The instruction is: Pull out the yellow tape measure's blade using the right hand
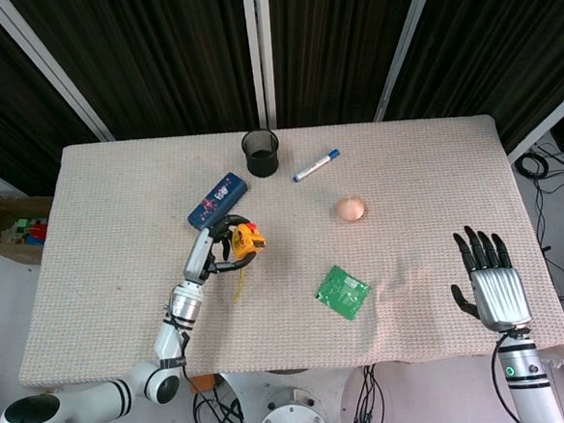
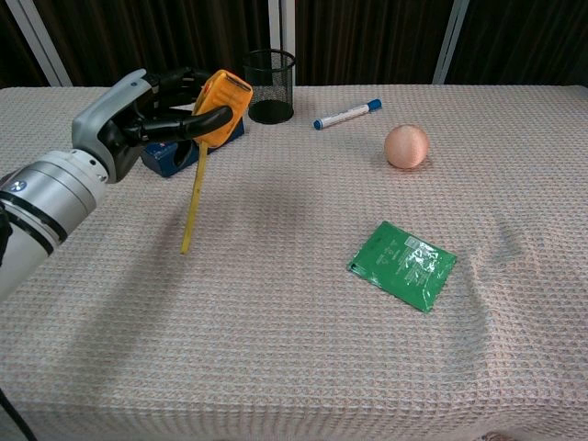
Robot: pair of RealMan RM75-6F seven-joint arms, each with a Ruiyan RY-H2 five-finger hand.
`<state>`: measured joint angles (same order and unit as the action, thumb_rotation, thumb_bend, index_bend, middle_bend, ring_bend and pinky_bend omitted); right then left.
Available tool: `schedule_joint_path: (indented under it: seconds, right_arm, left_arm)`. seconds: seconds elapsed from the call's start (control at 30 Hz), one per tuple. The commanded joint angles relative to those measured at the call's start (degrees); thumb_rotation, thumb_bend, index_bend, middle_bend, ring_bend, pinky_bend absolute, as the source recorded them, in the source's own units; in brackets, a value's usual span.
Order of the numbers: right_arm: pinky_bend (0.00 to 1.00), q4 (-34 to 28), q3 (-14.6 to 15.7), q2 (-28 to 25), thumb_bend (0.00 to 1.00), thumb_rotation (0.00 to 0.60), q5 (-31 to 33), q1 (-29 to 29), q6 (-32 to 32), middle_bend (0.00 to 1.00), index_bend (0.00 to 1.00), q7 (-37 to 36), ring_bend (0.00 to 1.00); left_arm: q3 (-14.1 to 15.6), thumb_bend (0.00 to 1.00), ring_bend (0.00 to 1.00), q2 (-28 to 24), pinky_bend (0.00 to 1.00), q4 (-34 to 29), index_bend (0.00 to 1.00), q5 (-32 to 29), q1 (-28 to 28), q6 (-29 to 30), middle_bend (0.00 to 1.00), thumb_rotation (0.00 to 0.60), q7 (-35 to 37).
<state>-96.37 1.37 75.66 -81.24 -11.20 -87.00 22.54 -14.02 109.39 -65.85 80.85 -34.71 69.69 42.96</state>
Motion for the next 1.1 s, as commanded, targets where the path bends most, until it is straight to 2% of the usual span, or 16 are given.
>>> schedule_joint_path:
  seconds: [0.03,0.33,0.57,0.73,0.87,0.93,1.1]
  right_arm:
    - [0.0,0.2,-0.4,0.0,0.33,0.6,-0.1,0.3,0.4,0.0,0.0,-0.4,0.0]
    - [0.0,-1.4,-2.0,0.8,0.32,0.6,-2.3,-0.2,1.0,0.0,0.0,0.4,0.0]
    - [0.0,-8.0,-6.0,4.6,0.29,0.6,-5.4,-4.0,3.0,0.0,0.0,0.7,0.0]
    - [0.0,-10.8,-10.2,11.9,0.29,0.6,-6.0,-8.6,5.4,0.0,0.01,7.5,0.0]
    - [0.0,-10.2,-13.7,18.9,0.29,0.6,-3.8,-12.3,7.3,0.0,0.14,12.7,0.0]
    - [0.0,-9.3,-15.6,23.1,0.29,0.6,-1.3,-14.1,8.1,0.0,0.18,15.3,0.0]
    - [0.0,-7.7,-18.0,28.7,0.3,0.6,2.3,-17.1,9.7,0.01,0.25,16.7,0.0]
  left_arm:
    - [0.1,0.42,0.65,0.0,0.77,0.0,0.68,0.0,0.0,0.0,0.74,0.6,0.0]
    - [0.3,0.42,0.65,0.1,0.77,-0.5,0.68,0.3,0.1,0.3,0.74,0.6,-0.4]
    - [0.2,0.42,0.65,0.9,0.77,-0.7,0.68,0.6,-0.6,0.0,0.74,0.6,-0.9]
    - [-0.2,0.42,0.65,1.9,0.77,-0.8,0.68,0.7,-1.2,0.1,0.74,0.6,-1.6]
    - [-0.5,0.42,0.65,2.3,0.77,-1.3,0.68,0.6,-1.6,0.2,0.74,0.6,-2.2]
    - [-0.8,0.42,0.65,2.5,0.77,-1.5,0.68,0.6,-1.8,0.2,0.74,0.6,-2.5]
    - [-1.2,0.42,0.65,2.9,0.77,-1.7,0.68,0.6,-2.4,-0.1,0.74,0.6,-2.6]
